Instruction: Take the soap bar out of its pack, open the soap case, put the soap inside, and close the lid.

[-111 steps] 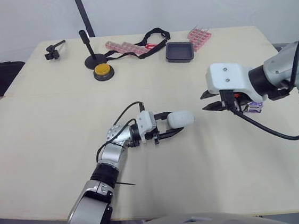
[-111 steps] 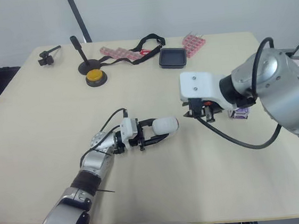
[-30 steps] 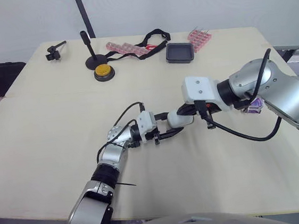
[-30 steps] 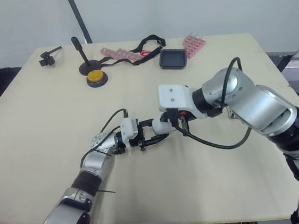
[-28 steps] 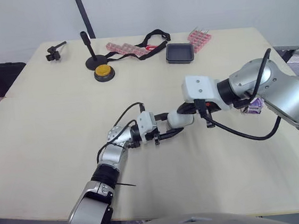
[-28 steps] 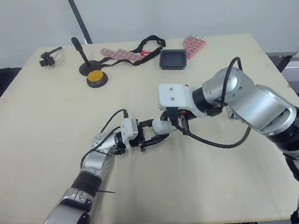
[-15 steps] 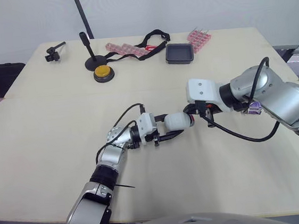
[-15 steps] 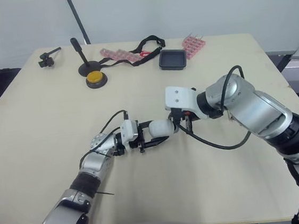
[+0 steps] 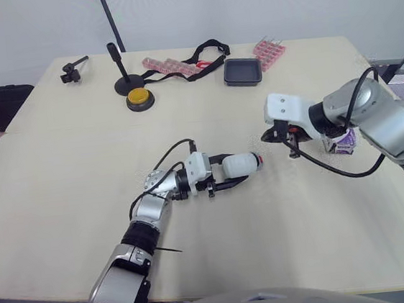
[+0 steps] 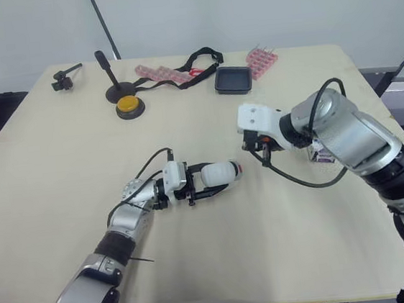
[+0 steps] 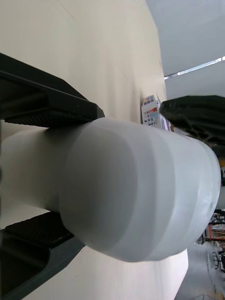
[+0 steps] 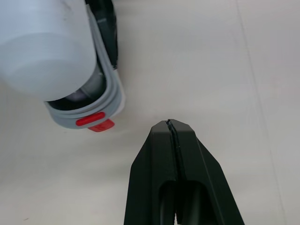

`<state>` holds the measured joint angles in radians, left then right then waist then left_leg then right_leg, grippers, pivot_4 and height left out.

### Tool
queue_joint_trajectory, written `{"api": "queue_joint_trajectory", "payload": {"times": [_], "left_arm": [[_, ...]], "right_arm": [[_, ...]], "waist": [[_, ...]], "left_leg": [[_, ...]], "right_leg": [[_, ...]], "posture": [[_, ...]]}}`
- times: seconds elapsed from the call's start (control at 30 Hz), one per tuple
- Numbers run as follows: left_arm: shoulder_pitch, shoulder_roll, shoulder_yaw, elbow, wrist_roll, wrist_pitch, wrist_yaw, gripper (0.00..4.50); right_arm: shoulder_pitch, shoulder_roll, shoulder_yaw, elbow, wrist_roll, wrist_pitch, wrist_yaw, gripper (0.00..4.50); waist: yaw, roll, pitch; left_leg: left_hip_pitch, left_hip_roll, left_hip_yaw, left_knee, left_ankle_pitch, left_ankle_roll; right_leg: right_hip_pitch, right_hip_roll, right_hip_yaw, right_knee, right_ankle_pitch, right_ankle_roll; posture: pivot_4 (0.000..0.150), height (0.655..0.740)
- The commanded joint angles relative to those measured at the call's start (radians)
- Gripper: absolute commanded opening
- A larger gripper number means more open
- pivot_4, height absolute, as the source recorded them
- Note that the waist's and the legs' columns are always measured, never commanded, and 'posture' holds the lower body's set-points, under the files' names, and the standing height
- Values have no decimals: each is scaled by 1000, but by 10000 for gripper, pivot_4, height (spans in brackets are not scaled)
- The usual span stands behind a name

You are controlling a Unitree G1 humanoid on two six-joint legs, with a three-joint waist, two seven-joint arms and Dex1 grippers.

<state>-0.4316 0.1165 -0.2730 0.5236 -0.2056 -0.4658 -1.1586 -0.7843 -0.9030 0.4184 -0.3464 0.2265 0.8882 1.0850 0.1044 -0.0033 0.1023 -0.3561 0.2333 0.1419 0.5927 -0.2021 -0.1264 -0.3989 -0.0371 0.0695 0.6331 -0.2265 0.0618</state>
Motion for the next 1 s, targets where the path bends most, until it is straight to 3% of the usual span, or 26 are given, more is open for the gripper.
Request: {"api": "queue_joint_trajectory", "payload": {"times": [0.03,0.27,1.0], "left_arm": [[10,23,-2,36,19,13,-6,19208],[7,29,1,39,18,12,-13,19208],[-8,32,-2,43,27,14,-2,19208]], "right_arm": [[-29,-16,-75,-76,39,35,14,231],[-83,39,-259,-300,300,219,27,231],[-35,65,-37,-300,280,184,-63,231]], "waist": [[0,0,0],[3,0,0],[-1,-1,0]], "left_leg": [[0,0,0,0,0,0],[0,0,1,0,0,0],[1,0,1,-1,-1,-2]], "right_leg": [[0,0,0,0,0,0],[-1,0,1,1,0,0],[-1,0,1,1,0,0]], "posture": [[1500,7395],[1500,7395],[1500,7395]]}}
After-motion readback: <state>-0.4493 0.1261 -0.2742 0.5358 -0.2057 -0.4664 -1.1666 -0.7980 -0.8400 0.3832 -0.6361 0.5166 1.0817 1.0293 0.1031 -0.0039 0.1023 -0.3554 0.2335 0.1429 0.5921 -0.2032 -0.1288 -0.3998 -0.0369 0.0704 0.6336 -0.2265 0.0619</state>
